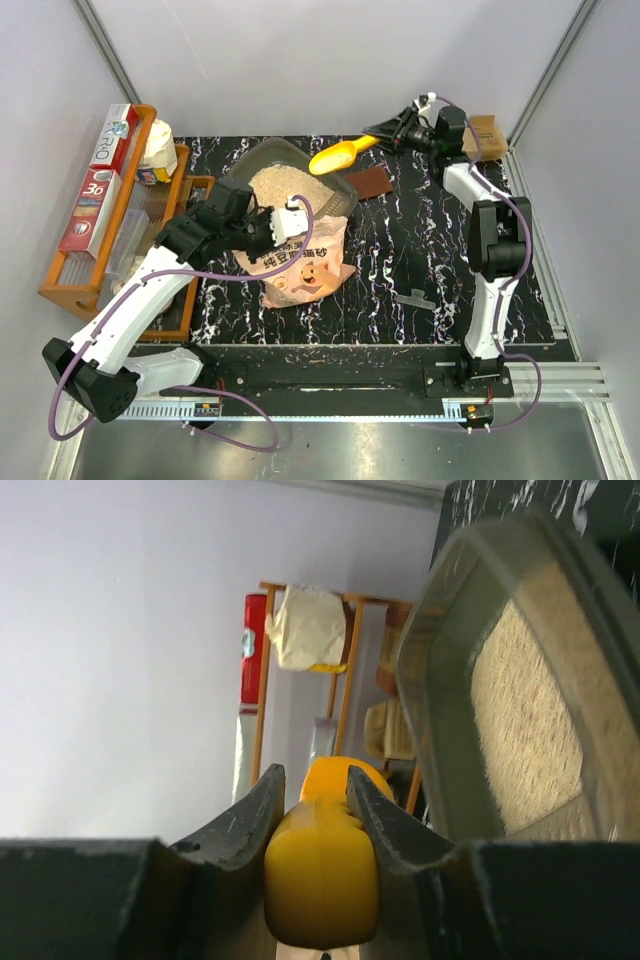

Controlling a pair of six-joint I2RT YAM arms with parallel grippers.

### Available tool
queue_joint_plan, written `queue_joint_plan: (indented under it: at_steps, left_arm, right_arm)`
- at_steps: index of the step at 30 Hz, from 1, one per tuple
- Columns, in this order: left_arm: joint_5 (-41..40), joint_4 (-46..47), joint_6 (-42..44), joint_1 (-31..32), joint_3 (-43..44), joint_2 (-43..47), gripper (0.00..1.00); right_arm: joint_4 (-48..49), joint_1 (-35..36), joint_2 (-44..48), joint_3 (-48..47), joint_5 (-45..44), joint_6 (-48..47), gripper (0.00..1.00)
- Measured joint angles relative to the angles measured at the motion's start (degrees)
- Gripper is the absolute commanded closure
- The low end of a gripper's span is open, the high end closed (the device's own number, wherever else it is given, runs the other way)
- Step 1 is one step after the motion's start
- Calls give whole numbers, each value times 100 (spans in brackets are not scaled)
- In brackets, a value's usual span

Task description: Fill the litter box with clean litter

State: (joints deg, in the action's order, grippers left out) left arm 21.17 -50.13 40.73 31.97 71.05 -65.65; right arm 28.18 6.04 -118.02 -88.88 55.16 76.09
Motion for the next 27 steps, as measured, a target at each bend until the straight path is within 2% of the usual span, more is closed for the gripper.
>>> queue_joint_plan:
  at_steps: [5, 17, 21, 27]
  left_arm:
    - [0, -70, -7, 0, -118, 4, 100]
    - [96, -92, -28, -4, -372, 227, 100]
    - [140, -72, -33, -4, -535, 435, 100]
    - [162, 4, -72, -4, -894, 883, 100]
  right_arm:
    - [-719, 232, -979, -1805, -643, -610, 100]
    - [-2752, 1054, -2437, -4446, -2640, -2463, 100]
    - [-3362, 1467, -2647, -5025, -3379, -3106, 100]
    - [-3713, 1965, -2651, -5198, -3917, -3661, 100]
